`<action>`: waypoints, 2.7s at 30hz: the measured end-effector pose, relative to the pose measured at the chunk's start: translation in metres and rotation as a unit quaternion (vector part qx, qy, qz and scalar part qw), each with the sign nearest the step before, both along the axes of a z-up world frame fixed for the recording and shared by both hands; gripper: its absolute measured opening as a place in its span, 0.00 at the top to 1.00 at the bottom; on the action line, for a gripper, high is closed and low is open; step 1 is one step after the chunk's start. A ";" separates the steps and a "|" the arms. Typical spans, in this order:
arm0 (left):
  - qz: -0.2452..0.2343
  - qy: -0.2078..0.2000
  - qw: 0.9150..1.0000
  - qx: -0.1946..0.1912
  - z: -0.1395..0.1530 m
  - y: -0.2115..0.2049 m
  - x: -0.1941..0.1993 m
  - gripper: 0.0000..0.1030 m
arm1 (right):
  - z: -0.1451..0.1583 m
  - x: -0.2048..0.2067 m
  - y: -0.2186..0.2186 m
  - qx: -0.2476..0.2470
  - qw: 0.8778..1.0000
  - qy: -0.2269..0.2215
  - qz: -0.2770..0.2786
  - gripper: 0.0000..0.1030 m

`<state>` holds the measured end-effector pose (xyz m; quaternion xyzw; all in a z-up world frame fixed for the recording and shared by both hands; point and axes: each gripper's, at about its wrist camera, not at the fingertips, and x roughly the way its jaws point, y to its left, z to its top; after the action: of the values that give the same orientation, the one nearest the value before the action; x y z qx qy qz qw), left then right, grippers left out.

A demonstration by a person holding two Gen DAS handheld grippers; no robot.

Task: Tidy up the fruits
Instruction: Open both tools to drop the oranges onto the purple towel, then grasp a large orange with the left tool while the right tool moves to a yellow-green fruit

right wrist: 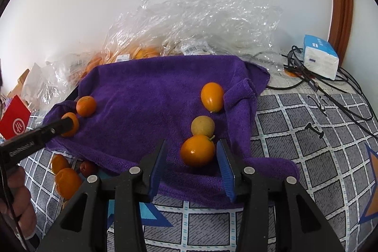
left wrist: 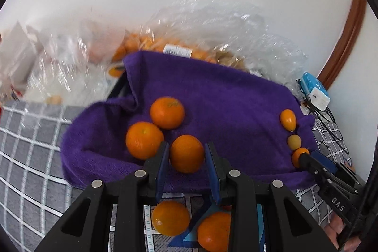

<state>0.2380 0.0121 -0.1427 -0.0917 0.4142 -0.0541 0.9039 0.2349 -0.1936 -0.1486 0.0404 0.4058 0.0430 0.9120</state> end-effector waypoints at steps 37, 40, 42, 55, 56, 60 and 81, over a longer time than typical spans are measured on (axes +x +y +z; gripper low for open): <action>-0.047 0.019 0.998 -0.033 -0.017 0.028 -0.048 0.65 | 0.031 -0.023 0.002 -0.005 0.998 -0.058 -0.005 0.58; -0.039 0.016 0.999 -0.011 -0.019 0.022 -0.049 0.65 | 0.030 -0.025 0.008 -0.020 0.998 -0.060 0.005 0.58; -0.043 0.015 0.999 -0.006 -0.021 0.020 -0.049 0.68 | 0.030 -0.027 0.012 -0.026 0.998 -0.061 0.010 0.58; 0.016 -0.031 0.999 0.033 -0.008 0.044 -0.048 0.69 | 0.023 -0.037 0.026 -0.029 0.996 -0.070 0.041 0.63; 0.017 -0.029 0.999 0.031 -0.008 0.045 -0.047 0.69 | 0.021 -0.037 0.027 -0.025 0.997 -0.064 0.044 0.63; 0.022 -0.036 0.999 0.001 0.002 0.055 -0.047 0.69 | 0.011 -0.042 0.038 -0.023 0.997 -0.033 0.058 0.63; 0.084 -0.104 0.991 -0.031 0.025 0.088 -0.063 0.68 | -0.017 -0.077 0.122 -0.016 0.989 0.051 0.140 0.64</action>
<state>0.1755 0.1003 -0.1173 -0.1480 0.3072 -0.0003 0.9401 0.1582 -0.0713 -0.1660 -0.0294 0.4544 0.1619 0.8755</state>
